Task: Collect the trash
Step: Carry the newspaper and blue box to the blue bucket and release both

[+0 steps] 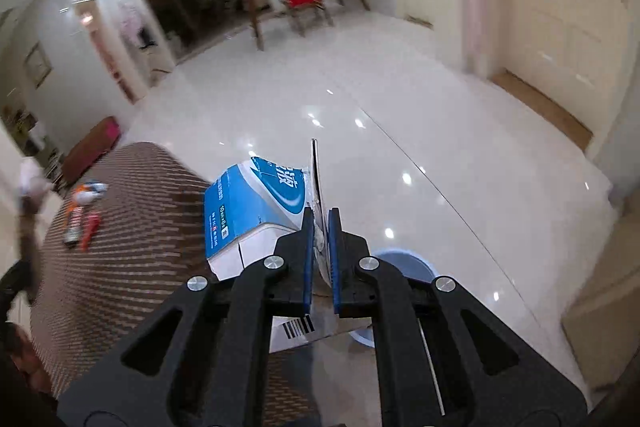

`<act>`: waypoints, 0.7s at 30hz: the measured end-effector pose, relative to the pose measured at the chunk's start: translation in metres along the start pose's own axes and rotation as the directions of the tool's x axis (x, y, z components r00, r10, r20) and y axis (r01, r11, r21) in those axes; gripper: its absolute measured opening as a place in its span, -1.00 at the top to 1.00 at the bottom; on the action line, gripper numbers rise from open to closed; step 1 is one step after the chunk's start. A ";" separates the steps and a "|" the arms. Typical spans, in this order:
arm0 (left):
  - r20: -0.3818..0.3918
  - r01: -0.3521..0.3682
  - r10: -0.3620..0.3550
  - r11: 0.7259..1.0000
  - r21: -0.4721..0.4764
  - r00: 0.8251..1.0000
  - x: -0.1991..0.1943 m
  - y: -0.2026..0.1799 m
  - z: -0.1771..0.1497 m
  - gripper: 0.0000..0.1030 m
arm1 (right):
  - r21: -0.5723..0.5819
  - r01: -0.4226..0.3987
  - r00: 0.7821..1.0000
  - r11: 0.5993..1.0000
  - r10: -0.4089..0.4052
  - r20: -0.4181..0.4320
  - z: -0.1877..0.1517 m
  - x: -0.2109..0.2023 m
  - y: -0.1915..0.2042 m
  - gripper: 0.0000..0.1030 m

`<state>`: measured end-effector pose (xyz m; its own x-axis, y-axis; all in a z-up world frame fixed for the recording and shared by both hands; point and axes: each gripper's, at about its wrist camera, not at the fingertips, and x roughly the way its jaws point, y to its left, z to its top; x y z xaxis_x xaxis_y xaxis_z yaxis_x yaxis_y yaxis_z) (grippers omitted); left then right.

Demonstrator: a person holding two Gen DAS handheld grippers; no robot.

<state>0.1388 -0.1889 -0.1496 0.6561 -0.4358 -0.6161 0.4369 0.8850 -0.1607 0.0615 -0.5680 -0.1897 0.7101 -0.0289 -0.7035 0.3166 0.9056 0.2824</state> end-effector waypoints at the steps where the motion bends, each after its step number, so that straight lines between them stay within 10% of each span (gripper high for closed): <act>1: -0.005 0.006 -0.006 1.000 0.009 1.000 0.004 -0.006 0.002 -0.83 | 0.020 0.013 1.000 1.000 -0.013 -0.022 -0.002 0.011 -0.013 0.86; 11: -0.065 0.060 -0.055 0.995 0.079 0.996 0.044 -0.046 0.012 -0.83 | 0.108 0.055 0.973 0.993 -0.029 -0.229 -0.034 0.115 -0.074 0.76; 15: -0.086 0.083 -0.073 0.990 0.110 0.994 0.060 -0.069 0.021 -0.83 | 0.152 0.044 0.965 0.987 -0.003 -0.262 -0.044 0.133 -0.091 -0.21; 21: -0.135 0.146 -0.126 0.977 0.155 0.983 0.090 -0.112 0.029 -0.83 | 0.213 0.015 0.984 0.977 0.023 -0.177 -0.029 0.108 -0.120 -0.46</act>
<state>0.1664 -0.3319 -0.1648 0.5073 -0.5174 -0.6892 0.6182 0.7757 -0.1273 0.0819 -0.6677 -0.3182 0.5948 0.0675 -0.8010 0.4540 0.7941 0.4041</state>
